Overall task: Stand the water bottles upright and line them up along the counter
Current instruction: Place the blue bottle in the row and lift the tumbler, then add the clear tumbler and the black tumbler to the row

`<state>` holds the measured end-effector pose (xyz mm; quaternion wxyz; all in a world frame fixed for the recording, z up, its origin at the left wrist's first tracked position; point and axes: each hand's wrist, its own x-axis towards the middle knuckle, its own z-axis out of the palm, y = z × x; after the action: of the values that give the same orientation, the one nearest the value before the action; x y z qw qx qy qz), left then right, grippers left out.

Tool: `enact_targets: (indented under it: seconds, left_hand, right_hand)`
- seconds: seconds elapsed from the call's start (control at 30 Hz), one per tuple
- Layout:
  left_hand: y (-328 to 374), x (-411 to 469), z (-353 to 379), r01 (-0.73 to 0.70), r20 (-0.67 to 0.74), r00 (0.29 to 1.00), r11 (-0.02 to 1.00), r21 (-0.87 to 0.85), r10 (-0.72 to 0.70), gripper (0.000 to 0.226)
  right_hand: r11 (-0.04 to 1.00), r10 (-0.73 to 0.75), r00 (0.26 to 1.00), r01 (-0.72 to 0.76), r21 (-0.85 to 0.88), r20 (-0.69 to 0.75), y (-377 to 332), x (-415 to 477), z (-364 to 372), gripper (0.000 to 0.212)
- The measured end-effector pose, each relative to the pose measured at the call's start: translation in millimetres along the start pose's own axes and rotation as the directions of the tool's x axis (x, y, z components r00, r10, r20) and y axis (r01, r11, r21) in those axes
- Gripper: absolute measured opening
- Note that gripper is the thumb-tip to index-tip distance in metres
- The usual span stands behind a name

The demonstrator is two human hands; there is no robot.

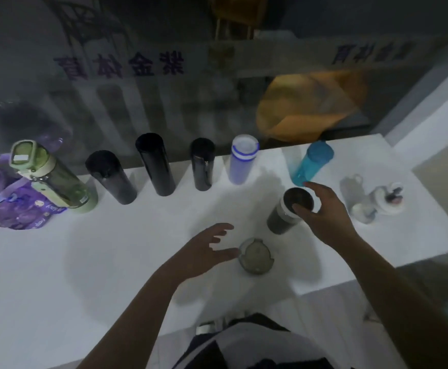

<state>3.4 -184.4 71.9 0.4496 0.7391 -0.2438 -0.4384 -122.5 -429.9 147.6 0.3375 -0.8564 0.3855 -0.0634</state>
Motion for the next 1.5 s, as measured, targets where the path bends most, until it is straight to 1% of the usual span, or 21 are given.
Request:
enact_targets:
  seconds: [0.07,0.13,0.2,0.27,0.4,0.53,0.6,0.67,0.77,0.9,0.97,1.07,1.2,1.27,1.37,1.43,1.5]
  left_hand:
    - [-1,1,9,-0.041,0.127,0.992,0.995,0.086,0.030,0.069]
    - [0,2,20,-0.118,0.205,0.975,0.980,0.159,0.084,0.083]
    - [0,3,29,-0.188,0.241,0.961,0.955,0.230,0.132,0.093]
    - [-1,5,35,-0.223,0.252,0.956,0.929,0.294,0.150,0.099]
    - [-4,12,40,-0.238,0.199,0.964,0.913,0.330,0.179,0.096]
    - [-8,18,46,-0.242,0.168,0.967,0.891,0.384,0.191,0.094]
    - [-8,20,51,-0.216,0.137,0.975,0.887,0.408,0.174,0.094]
    - [-5,20,58,-0.168,0.079,0.986,0.895,0.413,0.148,0.093]
    - [3,22,68,-0.106,-0.012,0.993,0.905,0.412,0.121,0.093]
    - [16,34,82,-0.044,-0.117,0.987,0.895,0.445,0.106,0.090]
    - [22,43,89,-0.026,-0.128,0.987,0.872,0.488,0.101,0.092]
    - [38,62,100,0.028,-0.123,0.991,0.817,0.575,0.052,0.094]
    - [66,99,104,0.089,-0.138,0.990,0.806,0.585,-0.009,0.091]
    - [80,123,103,0.098,-0.157,0.988,0.806,0.584,-0.006,0.087]
    - [111,160,100,0.102,-0.196,0.980,0.790,0.605,0.024,0.083]
    - [138,183,94,0.092,-0.234,0.970,0.799,0.595,0.063,0.083]
    - [161,206,86,0.098,-0.269,0.961,0.831,0.548,0.064,0.085]
  right_hand:
    - [0.999,0.026,0.999,-0.027,-0.028,-0.022,14,-20,0,0.058]
    - [0.999,0.030,0.999,-0.032,-0.043,-0.033,22,-34,0,0.061]
    - [0.998,0.030,0.999,-0.031,-0.058,-0.022,26,-42,-1,0.064]
    - [0.998,0.010,1.000,-0.011,-0.063,-0.015,29,-43,-4,0.068]
    - [0.996,-0.019,0.999,0.023,-0.089,0.044,28,-20,-3,0.075]
    - [0.987,-0.098,0.979,0.118,-0.106,0.176,38,18,10,0.086]
    - [0.974,-0.143,0.956,0.181,-0.133,0.257,44,34,15,0.084]
    - [0.961,-0.186,0.932,0.239,-0.142,0.310,50,46,15,0.077]
    - [0.950,-0.247,0.914,0.293,-0.103,0.320,63,63,4,0.070]
    - [0.956,-0.278,0.893,0.294,0.010,0.354,86,92,-30,0.057]
    - [0.946,-0.297,0.881,0.324,-0.012,0.368,98,106,-50,0.059]
    - [0.918,-0.318,0.867,0.383,-0.104,0.384,113,129,-79,0.066]
    - [0.890,-0.310,0.868,0.408,-0.203,0.387,133,158,-108,0.073]
    - [0.886,-0.296,0.879,0.399,-0.236,0.374,142,171,-116,0.073]
    - [0.900,-0.236,0.901,0.344,-0.268,0.364,153,188,-123,0.075]
    - [0.913,-0.231,0.906,0.327,-0.243,0.354,160,198,-128,0.075]
    - [0.930,-0.213,0.916,0.297,-0.216,0.341,167,205,-131,0.075]
